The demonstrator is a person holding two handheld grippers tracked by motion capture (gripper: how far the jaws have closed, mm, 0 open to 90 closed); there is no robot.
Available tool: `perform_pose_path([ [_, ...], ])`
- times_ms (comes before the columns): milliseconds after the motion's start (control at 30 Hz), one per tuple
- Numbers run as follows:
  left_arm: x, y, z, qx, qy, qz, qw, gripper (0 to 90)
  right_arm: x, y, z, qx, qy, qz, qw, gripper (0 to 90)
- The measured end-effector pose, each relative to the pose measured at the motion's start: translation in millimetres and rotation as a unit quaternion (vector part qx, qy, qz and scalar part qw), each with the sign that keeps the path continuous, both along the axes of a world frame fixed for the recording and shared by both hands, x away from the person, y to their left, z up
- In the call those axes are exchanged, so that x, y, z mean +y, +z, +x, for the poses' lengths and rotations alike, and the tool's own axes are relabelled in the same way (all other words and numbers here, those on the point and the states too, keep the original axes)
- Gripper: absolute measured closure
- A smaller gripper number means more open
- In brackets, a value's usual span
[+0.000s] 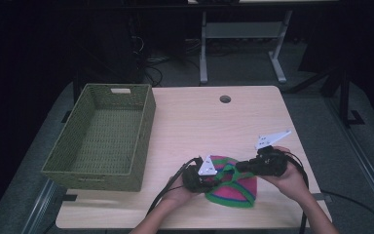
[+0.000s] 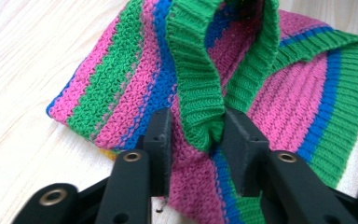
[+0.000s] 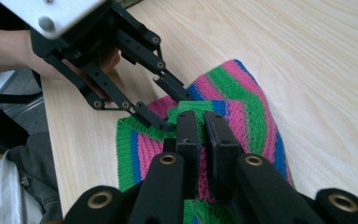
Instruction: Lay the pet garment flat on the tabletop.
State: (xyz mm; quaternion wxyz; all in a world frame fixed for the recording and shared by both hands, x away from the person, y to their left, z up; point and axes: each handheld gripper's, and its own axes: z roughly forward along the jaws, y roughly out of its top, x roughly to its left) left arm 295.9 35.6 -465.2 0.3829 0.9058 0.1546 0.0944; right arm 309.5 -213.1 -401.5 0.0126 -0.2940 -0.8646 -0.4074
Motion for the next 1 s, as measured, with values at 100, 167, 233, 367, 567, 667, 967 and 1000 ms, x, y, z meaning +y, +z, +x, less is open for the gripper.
perform_pose_path([
  [100, 2.2, 0.4, 0.5, -0.004, 0.000, 0.003, 1.0000, 69.2, -1.3, -1.8, 0.6, 0.001, 0.000, -0.002, 1.0000, 84.5],
  [167, 2.3, 0.3, -0.9, -0.001, 0.003, 0.000, 1.0000, 71.4, -2.0, -2.5, 1.0, 0.001, 0.000, -0.003, 1.0000, 84.5],
  [233, 2.6, 0.6, -0.8, -0.006, 0.002, 0.007, 1.0000, 72.6, -2.4, -2.4, 0.9, 0.003, -0.001, -0.002, 1.0000, 84.5],
  [367, 2.5, 1.3, -0.7, -0.014, 0.000, 0.011, 0.9998, 76.3, -1.7, -2.8, 1.2, 0.003, 0.001, -0.004, 1.0000, 84.6],
  [567, 3.0, 4.7, -4.1, -0.014, 0.002, 0.011, 0.9998, 82.4, -3.1, -1.4, -0.4, 0.001, -0.001, -0.003, 1.0000, 84.5],
  [667, 3.5, 7.0, -6.1, -0.018, 0.002, 0.011, 0.9998, 82.8, -3.5, -0.9, -1.3, 0.000, 0.001, -0.001, 1.0000, 84.5],
  [967, 15.3, 24.5, -14.6, -0.036, 0.004, -0.007, 0.9993, 83.4, -2.5, 5.1, -10.7, -0.008, 0.007, -0.007, 0.9999, 84.5],
  [1000, 17.8, 26.7, -15.9, -0.038, 0.005, -0.007, 0.9992, 83.4, -1.7, 5.4, -12.1, -0.006, 0.007, -0.009, 0.9999, 84.5],
])
